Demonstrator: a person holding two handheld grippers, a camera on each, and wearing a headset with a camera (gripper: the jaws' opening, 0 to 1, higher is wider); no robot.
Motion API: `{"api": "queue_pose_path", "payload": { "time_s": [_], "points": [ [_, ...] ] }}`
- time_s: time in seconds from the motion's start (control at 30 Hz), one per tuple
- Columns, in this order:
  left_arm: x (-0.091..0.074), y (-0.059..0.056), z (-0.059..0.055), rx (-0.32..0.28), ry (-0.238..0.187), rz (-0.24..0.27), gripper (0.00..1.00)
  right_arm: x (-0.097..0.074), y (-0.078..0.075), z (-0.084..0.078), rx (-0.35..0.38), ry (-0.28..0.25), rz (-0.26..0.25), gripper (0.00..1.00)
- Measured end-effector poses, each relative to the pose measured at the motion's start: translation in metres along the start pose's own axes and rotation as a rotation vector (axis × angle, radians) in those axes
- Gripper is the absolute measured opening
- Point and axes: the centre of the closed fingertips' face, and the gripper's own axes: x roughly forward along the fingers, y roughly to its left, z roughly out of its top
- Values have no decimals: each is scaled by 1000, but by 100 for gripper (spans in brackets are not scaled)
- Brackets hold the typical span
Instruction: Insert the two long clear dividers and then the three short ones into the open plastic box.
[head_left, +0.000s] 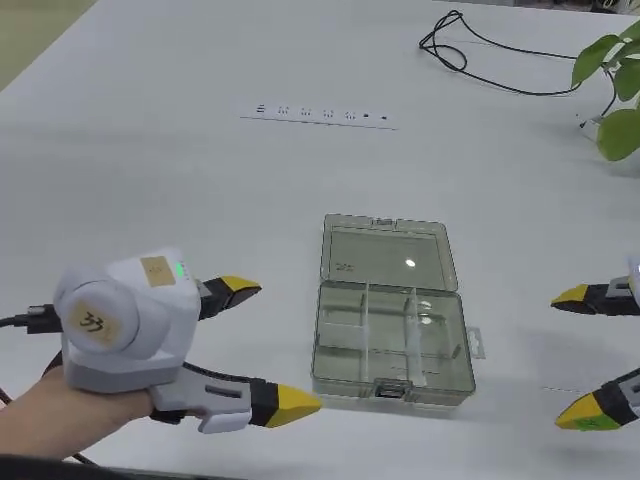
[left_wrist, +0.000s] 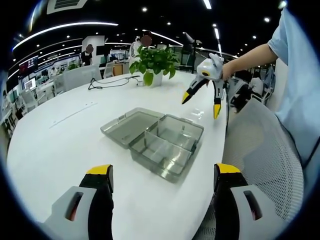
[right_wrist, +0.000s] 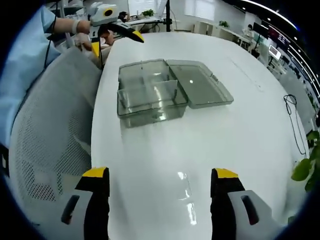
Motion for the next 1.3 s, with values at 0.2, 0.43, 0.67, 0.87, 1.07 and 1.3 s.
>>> {"api": "queue_pose_path", "payload": {
  "time_s": [0.2, 0.43, 0.67, 0.87, 1.07, 1.3],
  "points": [
    [-3, 1, 1, -1, 0, 7, 83, 3, -2, -17, -67, 90, 38, 73],
    [-1, -1, 2, -3, -2, 10, 83, 8, -9, -28, -119, 150, 51, 58],
    [0, -2, 1, -9, 0, 7, 83, 14, -13, -35, -142, 193, 64, 48],
    [0, 0, 2, -14, -5, 12, 82, 17, -15, -36, -172, 220, 70, 43],
    [2, -1, 3, -19, -10, 11, 82, 19, -16, -38, -186, 241, 73, 41],
    [4, -1, 1, -26, -12, 9, 81, 20, -16, -37, -203, 258, 74, 39]
  ]
}}
